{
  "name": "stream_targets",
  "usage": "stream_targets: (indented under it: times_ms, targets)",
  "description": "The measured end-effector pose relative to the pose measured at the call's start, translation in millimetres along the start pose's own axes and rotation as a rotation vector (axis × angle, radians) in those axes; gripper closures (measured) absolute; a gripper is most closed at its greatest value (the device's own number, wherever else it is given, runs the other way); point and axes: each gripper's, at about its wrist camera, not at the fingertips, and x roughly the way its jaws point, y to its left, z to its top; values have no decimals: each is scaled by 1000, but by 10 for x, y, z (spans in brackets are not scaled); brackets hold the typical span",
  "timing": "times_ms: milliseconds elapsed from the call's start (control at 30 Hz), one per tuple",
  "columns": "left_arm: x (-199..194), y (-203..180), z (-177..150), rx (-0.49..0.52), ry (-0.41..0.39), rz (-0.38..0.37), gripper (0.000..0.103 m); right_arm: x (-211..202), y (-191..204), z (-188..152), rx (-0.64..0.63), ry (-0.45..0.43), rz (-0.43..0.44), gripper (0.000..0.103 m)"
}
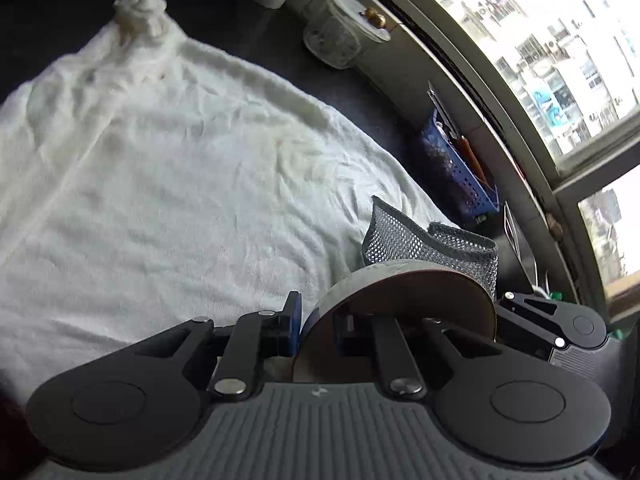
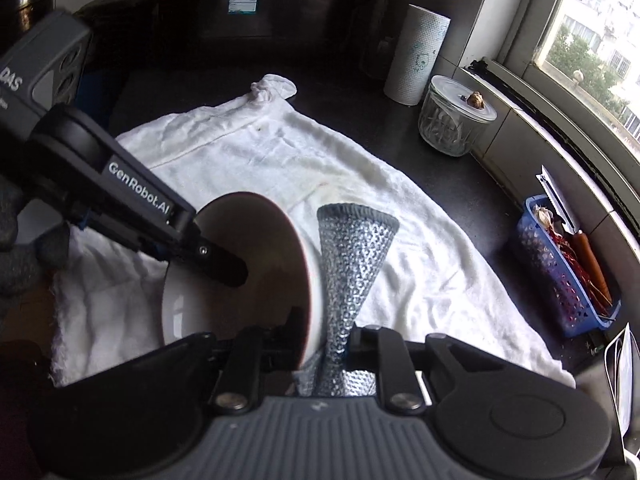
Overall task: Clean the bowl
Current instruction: 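Rub the mesh pad along the bowl's outer wall with the right gripper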
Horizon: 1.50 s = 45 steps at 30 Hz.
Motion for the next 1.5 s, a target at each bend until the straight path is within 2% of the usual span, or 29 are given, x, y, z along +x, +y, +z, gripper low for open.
stream_targets:
  times_ms: [133,200,267,333,400,533,633,733,800,933,1033,1200,1300,1333,1400,1467,1500]
  targets:
    - [-189,-573,-64,540,-85,147,89,4,52,-28,-44,-13,-24,84]
    - [-208,-714,-130,682,-111,194,89,4,93,-19,-92,-21,-42,84]
    - [-195,-703,-105,650,-114,193,89,3,102,-13,-107,-27,-45,84]
    - [-217,-516,12,440,-88,130,89,4,82,-7,-102,-31,-44,84]
    - [-238,-298,103,219,-60,70,89,1,6,-10,-36,-29,-18,84]
    - [-226,115,67,-117,-43,-9,88,38,-126,-48,74,-16,20,84]
    - [-191,349,3,-305,-25,-50,87,58,-99,-28,90,-10,32,82]
    - [-95,668,-147,-586,28,-142,87,95,-78,-25,110,4,55,80]
    - [-43,772,-240,-692,52,-180,87,100,-108,-25,142,6,72,80]
    - [39,849,-331,-784,93,-212,87,95,-125,-20,156,13,78,80]
    - [35,775,-254,-680,98,-188,88,98,-117,-42,159,17,83,80]
    - [-86,123,43,-59,40,42,88,109,-87,-78,110,12,78,81]
    - [-167,-262,58,292,-23,143,88,92,-71,-64,69,3,56,82]
    - [-174,-340,50,363,-30,157,88,88,-66,-59,57,2,50,82]
    - [-182,-467,35,475,-40,175,88,73,-47,-45,14,-4,32,83]
    - [-189,-454,69,434,-39,152,88,61,-38,-33,-14,-7,23,84]
    - [-200,-404,104,372,-39,130,88,55,-44,-23,-21,-7,22,84]
